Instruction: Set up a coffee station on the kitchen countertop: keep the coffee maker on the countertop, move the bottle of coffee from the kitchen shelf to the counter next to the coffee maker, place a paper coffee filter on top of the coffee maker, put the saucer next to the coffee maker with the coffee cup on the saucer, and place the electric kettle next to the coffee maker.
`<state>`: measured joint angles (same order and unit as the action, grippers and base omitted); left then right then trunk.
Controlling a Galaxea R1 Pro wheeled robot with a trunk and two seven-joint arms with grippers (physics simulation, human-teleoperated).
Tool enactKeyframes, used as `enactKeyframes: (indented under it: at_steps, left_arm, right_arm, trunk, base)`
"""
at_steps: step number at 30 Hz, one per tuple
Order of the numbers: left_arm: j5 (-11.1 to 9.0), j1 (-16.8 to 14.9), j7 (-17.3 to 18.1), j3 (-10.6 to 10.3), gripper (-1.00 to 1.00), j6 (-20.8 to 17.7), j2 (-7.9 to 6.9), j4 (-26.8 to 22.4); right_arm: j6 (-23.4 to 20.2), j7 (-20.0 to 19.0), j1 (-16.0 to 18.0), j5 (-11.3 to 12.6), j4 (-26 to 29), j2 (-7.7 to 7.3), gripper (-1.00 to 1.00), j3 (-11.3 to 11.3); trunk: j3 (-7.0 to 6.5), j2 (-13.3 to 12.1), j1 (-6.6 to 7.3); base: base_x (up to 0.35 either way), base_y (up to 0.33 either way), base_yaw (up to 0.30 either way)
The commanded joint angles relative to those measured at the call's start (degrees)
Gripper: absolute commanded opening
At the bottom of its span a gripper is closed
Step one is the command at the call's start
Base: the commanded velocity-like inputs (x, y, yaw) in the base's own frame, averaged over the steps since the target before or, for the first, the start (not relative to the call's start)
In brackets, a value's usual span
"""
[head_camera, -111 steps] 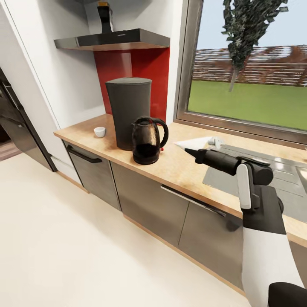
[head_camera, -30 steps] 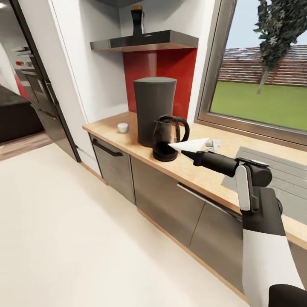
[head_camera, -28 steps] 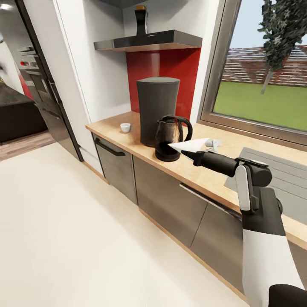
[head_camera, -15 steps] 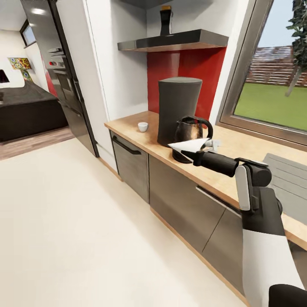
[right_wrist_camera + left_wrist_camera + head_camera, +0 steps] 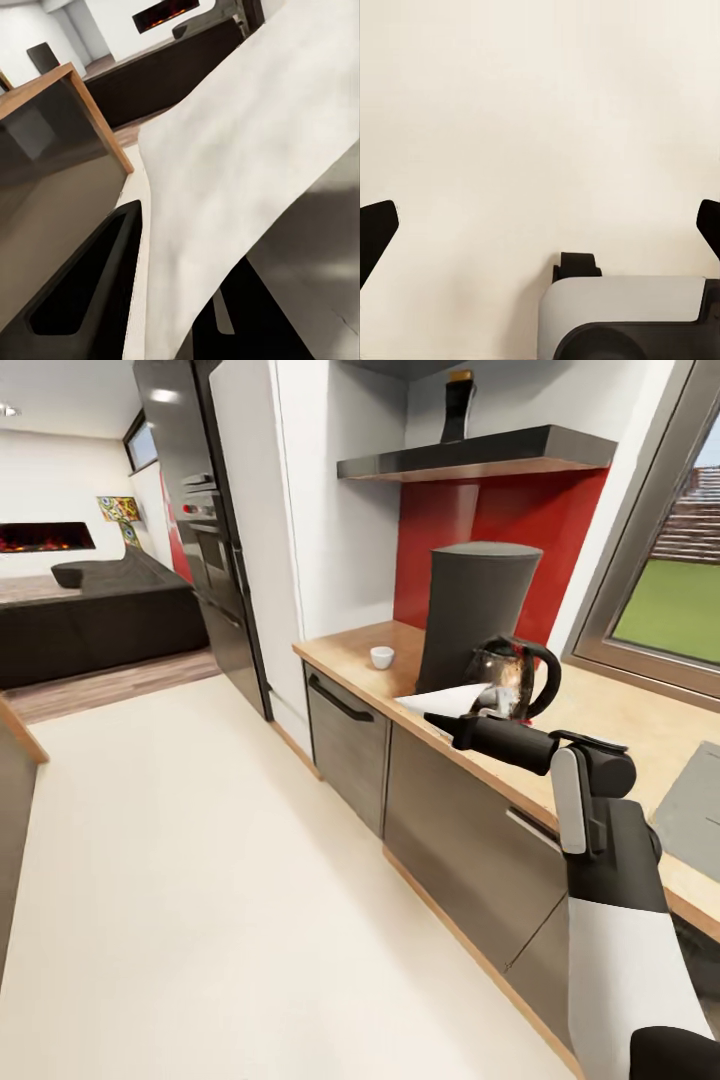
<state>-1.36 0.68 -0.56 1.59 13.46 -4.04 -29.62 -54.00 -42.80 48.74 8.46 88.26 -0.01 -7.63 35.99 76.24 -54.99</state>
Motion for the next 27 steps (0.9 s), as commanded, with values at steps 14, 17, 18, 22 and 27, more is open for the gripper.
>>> enactKeyframes:
  at_steps: [14,17,18,22,27]
  left_arm:
    - [-0.1,0.0,-0.1,0.0,1.0,0.1,0.0,-0.2]
    - [-0.1,0.0,-0.1,0.0,1.0,0.1,0.0,-0.3]
    - [-0.1,0.0,-0.1,0.0,1.0,0.1,0.0,-0.3]
    - [-0.1,0.0,-0.1,0.1,1.0,0.1,0.0,-0.3]
    - [-0.1,0.0,-0.1,0.1,1.0,0.1,0.0,-0.3]
  right_arm:
    - [-0.5,0.1,0.0,0.5,-0.1,0.1,-1.0,0.0]
    - [-0.5,0.1,0.0,0.5,-0.1,0.1,-1.0,0.0]
    - [-0.5,0.1,0.0,0.5,-0.1,0.1,-1.0,0.0]
    - [-0.5,0.1,0.0,0.5,-0.1,0.1,-1.0,0.0]
    - [-0.5,0.1,0.0,0.5,-0.1,0.1,-1.0,0.0]
  trunk:
    - [0.04,0.0,0.0]
    - [0.04,0.0,0.0]
    - [0.04,0.0,0.0]
    - [0.04,0.0,0.0]
    - [0.04,0.0,0.0]
  base:
    - [0.0,0.0,0.27]
    - [0.0,0.0,0.27]
    - [0.0,0.0,0.27]
    - [0.0,0.0,0.27]
    - [0.0,0.0,0.269]
